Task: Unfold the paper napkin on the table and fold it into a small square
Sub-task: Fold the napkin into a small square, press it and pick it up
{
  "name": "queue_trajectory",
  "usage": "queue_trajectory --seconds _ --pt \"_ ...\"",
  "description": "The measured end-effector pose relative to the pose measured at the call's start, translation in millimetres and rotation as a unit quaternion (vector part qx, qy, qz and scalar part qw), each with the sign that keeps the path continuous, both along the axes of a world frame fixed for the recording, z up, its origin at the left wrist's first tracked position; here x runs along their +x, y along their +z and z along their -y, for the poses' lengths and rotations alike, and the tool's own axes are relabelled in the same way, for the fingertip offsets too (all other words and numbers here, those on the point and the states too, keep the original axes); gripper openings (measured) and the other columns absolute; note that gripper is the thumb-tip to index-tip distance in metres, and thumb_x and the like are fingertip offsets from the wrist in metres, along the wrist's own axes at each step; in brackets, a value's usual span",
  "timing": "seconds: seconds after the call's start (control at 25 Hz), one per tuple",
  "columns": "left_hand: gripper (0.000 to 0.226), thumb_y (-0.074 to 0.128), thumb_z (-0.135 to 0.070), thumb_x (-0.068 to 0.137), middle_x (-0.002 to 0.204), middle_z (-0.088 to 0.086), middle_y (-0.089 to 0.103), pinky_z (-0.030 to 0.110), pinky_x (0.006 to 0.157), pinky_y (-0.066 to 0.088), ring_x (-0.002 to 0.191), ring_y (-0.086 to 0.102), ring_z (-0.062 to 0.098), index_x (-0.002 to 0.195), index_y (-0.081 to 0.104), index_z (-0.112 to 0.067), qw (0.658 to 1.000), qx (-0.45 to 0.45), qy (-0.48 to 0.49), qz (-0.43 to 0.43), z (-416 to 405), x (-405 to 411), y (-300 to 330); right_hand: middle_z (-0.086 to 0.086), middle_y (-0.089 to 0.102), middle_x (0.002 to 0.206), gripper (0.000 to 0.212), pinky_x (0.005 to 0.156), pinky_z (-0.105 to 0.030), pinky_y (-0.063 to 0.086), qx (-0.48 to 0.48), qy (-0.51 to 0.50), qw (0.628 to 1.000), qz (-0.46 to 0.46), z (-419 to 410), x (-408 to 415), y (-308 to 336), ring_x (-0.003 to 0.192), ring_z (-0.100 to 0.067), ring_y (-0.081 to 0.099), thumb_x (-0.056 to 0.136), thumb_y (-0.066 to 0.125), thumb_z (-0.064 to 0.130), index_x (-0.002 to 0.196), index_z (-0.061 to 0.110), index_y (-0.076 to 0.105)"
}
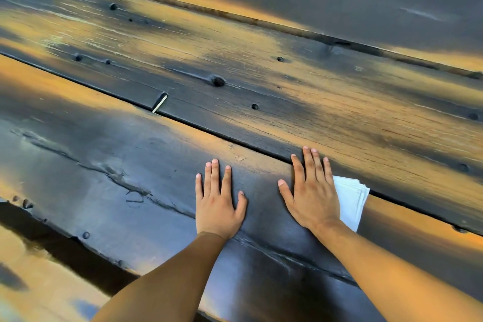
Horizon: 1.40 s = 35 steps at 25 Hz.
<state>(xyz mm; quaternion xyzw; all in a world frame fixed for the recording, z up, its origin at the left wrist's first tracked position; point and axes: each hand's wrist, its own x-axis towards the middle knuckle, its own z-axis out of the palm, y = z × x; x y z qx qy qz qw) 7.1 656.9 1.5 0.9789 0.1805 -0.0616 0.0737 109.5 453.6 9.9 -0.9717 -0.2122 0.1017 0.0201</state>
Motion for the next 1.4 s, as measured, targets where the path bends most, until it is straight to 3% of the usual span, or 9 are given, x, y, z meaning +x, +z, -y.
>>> queue_trajectory --seconds 0.28,0.44,0.56,0.68,0.76,0.88,1.04,1.28,1.4 --pt "0.071 0.038 -0.047 0.093 0.165 0.016 0.021 0.055 0.124 0.014 0.155 0.012 0.030 0.154 0.035 -0.011 0.999 -0.014 0.007 0.036 -0.2 -3.0 -2.4 -0.014 0.003 0.168 0.076 0.126 -0.051 -0.001 0.042 -0.018 0.998 -0.043 -1.5 1.5 11.7 0.156 -0.027 -0.004 0.098 0.021 0.062 0.157 0.015 0.024" --pt "0.070 0.037 -0.048 0.094 0.165 0.015 0.021 0.053 0.125 0.013 0.155 0.012 0.029 0.154 0.034 -0.012 0.999 -0.018 0.011 0.037 2.5 -0.4 0.0 -0.013 0.010 0.168 0.061 0.126 -0.042 -0.008 0.141 -0.082 0.986 -0.032 8.2 1.1 28.8 0.156 -0.025 -0.002 0.101 0.036 0.048 0.152 0.015 0.034" --pt "0.071 0.034 -0.049 0.094 0.166 0.015 0.020 0.051 0.126 0.012 0.155 0.012 0.029 0.155 0.032 -0.013 1.000 -0.014 0.013 0.021 4.5 0.0 4.7 -0.016 0.030 0.158 0.051 0.126 -0.046 0.014 0.174 -0.153 0.973 0.011 26.6 -7.7 34.5 0.150 -0.033 0.022 0.096 0.055 0.033 0.140 0.010 0.047" --pt "0.071 0.038 -0.047 0.091 0.163 0.017 0.027 0.047 0.125 0.010 0.153 0.019 0.033 0.152 0.036 -0.011 0.999 -0.015 0.034 -0.005 7.5 4.9 11.4 -0.017 0.041 0.143 0.056 0.110 -0.049 0.039 0.165 -0.260 0.951 0.006 48.7 -17.4 36.7 0.130 -0.038 0.042 0.084 0.065 0.023 0.135 0.006 0.048" --pt "0.067 0.041 -0.043 0.084 0.149 0.022 0.045 0.048 0.119 0.023 0.139 0.039 0.040 0.140 0.050 -0.007 0.995 -0.040 0.086 -0.018 16.8 17.4 22.0 -0.017 0.045 0.133 0.060 0.102 -0.050 0.041 0.154 -0.324 0.934 0.005 60.2 -22.5 40.7 0.119 -0.039 0.046 0.079 0.069 0.021 0.135 0.006 0.050" --pt "0.053 0.037 -0.035 0.082 0.111 0.017 0.059 0.047 0.091 0.049 0.104 0.055 0.038 0.117 0.062 -0.004 0.987 -0.109 0.119 -0.009 49.7 35.6 46.9 -0.017 0.043 0.131 0.062 0.098 -0.048 0.042 0.171 -0.369 0.913 -0.030 73.3 -27.6 55.0 0.118 -0.037 0.045 0.081 0.071 0.021 0.137 0.007 0.048" --pt "0.031 0.053 -0.024 0.094 0.117 0.009 0.061 0.034 0.089 0.047 0.103 0.061 0.027 0.120 0.059 -0.008 0.921 -0.332 0.200 -0.031 106.2 53.1 70.4 -0.015 0.053 0.128 0.048 0.092 -0.043 0.051 0.267 -0.503 0.806 -0.161 86.4 -19.1 54.7 0.114 -0.036 0.056 0.089 0.065 0.024 0.131 0.007 0.050" --pt "0.053 0.058 -0.040 0.084 0.110 0.013 0.072 0.039 0.089 0.057 0.102 0.069 0.031 0.126 0.055 -0.010 0.848 -0.419 0.297 -0.129 136.2 72.3 71.8 -0.011 0.072 0.095 0.023 0.066 -0.030 0.046 0.236 -0.505 0.788 -0.260 94.3 4.4 58.2 0.081 -0.031 0.064 0.090 0.061 0.031 0.096 0.010 0.068" --pt "0.059 0.058 -0.041 0.079 0.110 0.012 0.069 0.041 0.081 0.061 0.096 0.071 0.032 0.128 0.048 -0.010 0.855 -0.408 0.265 -0.177 141.8 76.0 72.7 -0.008 0.071 0.096 0.020 0.068 -0.031 0.050 0.247 -0.522 0.763 -0.291 91.1 6.6 55.8 0.084 -0.030 0.066 0.089 0.062 0.032 0.097 0.015 0.068"
